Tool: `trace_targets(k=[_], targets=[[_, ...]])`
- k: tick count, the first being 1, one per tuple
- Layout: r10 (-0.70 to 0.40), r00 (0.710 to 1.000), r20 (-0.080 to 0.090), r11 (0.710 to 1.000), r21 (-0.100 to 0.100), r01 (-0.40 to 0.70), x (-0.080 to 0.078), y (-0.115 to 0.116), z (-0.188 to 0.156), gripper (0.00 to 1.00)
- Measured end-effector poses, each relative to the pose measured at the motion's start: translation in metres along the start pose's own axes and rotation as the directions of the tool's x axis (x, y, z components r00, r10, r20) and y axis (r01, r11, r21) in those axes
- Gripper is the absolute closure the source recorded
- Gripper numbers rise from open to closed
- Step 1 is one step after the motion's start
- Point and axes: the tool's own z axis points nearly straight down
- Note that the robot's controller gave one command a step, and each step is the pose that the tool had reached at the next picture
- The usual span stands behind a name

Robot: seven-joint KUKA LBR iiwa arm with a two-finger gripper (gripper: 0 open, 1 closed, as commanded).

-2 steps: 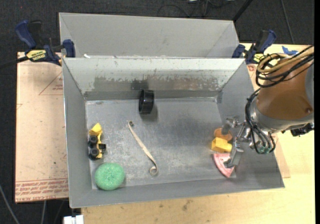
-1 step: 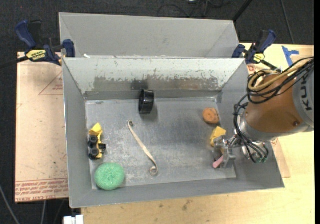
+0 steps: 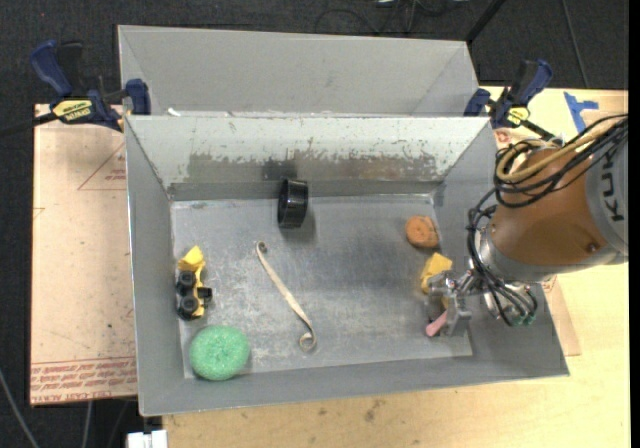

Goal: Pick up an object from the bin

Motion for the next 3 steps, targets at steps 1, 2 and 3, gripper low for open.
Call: trace_targets(k=[1, 2, 3], targets=[[-0.012, 1.0, -0.008, 1.0, -0.002, 0.012, -0.009, 0.018, -0.052, 1.0], [-0.025, 1.0, -0.004, 1.0, -0.001, 0.025, -0.019, 0.01, -0.121, 1.0], [-0.016, 1.0, -0.003, 1.0, 0.0, 0.016, -0.023, 0.01, -0.181, 1.0]])
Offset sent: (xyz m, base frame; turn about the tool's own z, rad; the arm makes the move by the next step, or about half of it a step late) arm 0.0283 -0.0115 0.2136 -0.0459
